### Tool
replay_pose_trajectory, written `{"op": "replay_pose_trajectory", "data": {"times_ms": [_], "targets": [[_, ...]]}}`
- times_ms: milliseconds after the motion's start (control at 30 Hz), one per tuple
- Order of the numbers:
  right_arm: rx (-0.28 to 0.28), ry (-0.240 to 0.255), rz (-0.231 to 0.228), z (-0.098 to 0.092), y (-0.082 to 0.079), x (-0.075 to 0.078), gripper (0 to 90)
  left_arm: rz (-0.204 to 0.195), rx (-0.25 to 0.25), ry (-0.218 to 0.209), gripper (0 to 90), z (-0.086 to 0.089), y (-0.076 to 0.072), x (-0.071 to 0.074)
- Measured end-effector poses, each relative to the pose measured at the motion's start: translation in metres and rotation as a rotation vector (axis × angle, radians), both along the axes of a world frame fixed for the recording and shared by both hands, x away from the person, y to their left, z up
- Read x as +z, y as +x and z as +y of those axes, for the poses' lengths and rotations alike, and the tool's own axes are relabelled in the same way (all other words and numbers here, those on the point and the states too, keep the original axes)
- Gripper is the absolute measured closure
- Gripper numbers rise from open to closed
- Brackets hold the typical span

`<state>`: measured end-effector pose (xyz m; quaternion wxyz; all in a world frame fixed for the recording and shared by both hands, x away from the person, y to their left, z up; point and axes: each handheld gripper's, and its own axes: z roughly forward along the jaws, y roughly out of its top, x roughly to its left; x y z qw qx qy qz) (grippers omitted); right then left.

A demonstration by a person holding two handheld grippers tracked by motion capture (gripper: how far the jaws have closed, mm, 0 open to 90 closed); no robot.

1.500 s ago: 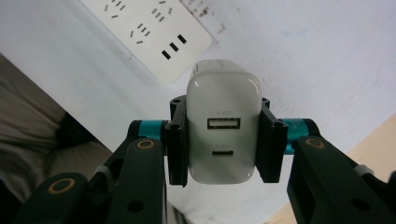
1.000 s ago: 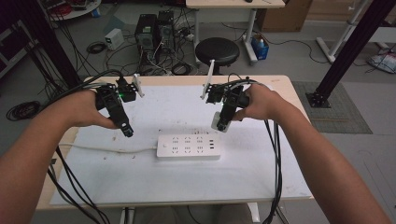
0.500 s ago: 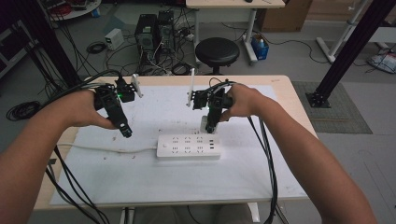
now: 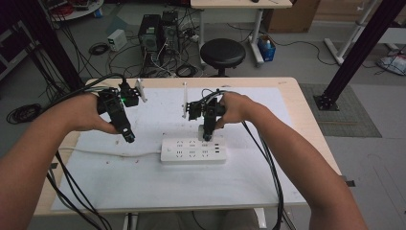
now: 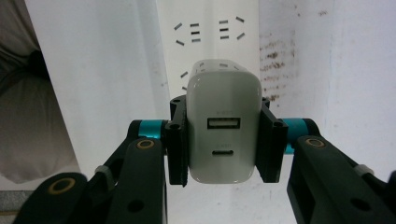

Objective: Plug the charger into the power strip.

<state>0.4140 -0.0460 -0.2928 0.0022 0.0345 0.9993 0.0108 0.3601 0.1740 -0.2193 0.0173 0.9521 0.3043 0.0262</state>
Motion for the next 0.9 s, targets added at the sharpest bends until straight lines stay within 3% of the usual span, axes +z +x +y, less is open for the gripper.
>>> {"op": "replay_pose_trajectory", "data": {"times_ms": [167, 333, 900], "targets": [[0.030, -0.012, 0.007, 0.006, 0.005, -0.016, 62.0, 0.010, -0.013, 0.008, 21.3, 0.000, 0.001, -0.004], [0.026, -0.016, 0.025, 0.007, 0.008, -0.028, 62.0, 0.012, -0.014, 0.009, 21.3, 0.000, 0.002, -0.006], [0.047, -0.031, 0.035, 0.004, 0.019, -0.047, 62.0, 0.023, -0.021, 0.012, 21.3, -0.002, 0.007, -0.013]]}}
